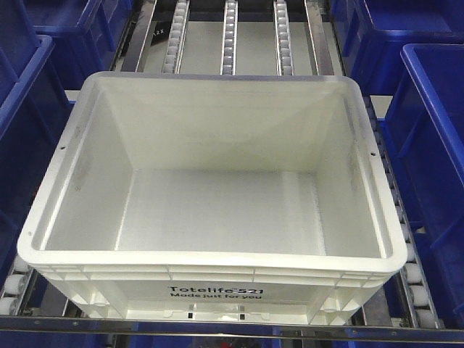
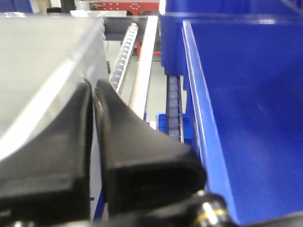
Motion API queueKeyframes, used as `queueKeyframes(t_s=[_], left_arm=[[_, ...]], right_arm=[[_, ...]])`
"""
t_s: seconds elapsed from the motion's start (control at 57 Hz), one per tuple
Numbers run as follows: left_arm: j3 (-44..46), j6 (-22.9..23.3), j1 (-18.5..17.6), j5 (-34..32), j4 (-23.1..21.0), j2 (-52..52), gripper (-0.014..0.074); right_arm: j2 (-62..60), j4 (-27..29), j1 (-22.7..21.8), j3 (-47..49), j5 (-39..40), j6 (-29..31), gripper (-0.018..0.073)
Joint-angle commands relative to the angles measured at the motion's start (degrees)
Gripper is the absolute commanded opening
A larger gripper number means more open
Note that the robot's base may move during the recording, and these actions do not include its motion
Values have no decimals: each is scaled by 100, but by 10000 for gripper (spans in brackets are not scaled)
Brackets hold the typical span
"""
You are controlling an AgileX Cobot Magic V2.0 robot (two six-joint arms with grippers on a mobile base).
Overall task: Move bin from left to right shelf
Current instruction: 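Move both grippers toward the side rims of the white tote, then lower both grippers onto the tote's side rims and close them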
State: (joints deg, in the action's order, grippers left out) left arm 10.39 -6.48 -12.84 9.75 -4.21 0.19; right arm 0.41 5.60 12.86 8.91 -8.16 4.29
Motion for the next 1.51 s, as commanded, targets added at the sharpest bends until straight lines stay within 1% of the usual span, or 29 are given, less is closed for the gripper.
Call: queueKeyframes(t_s=[0.0, 0.211, 0.316, 0.404, 0.474, 0.614, 0.737, 0.912, 1.035, 1.14, 1.228, 1.316, 1.386, 1.491], left_arm=[[745, -216, -33, 279, -12, 408, -6], [2371, -24, -33, 1048, -68, 1954, -6], [3104, -24, -33, 1615, -75, 2755, -6], [3488, -24, -33, 1964, -133, 3283, -6], [3683, -24, -33, 2077, -320, 3584, -6], [3697, -29, -33, 1940, -676, 3834, -6], [3697, -29, -33, 1940, -665, 3815, -6], [3697, -29, -33, 1873, -665, 3822, -3], [3697, -29, -33, 1903, -665, 3826, 20], [3697, -35, -33, 1902, -665, 3833, 63], [3697, -47, -33, 1897, -665, 3833, 119], [3697, -47, -33, 1897, -665, 3833, 187], [3693, -47, -33, 1897, -665, 3833, 250], [3693, -47, -33, 1897, -665, 3833, 336]], right_arm=[[433, -12, -33, 776, -495, -6, -7], [1818, -12, -33, 2327, -2077, 75, -7], [2582, 110, -33, 3041, -2623, 75, -7], [3093, 321, -33, 3476, -2918, 75, -7], [3442, 458, -33, 3712, -2933, 75, -7], [3882, 657, -33, 3790, -2695, 75, -7], [4023, 759, -33, 3790, -2690, 75, -7], [4060, 764, -33, 3790, -2556, 80, -3], [4060, 764, -33, 3790, -2554, 80, 23], [4060, 775, -33, 3790, -2554, 80, 87], [4060, 775, -33, 3790, -2554, 80, 179], [4060, 769, -33, 3790, -2560, 105, 300], [4060, 765, -33, 3790, -2572, 116, 433], [4060, 731, -33, 3790, -2572, 116, 599]])
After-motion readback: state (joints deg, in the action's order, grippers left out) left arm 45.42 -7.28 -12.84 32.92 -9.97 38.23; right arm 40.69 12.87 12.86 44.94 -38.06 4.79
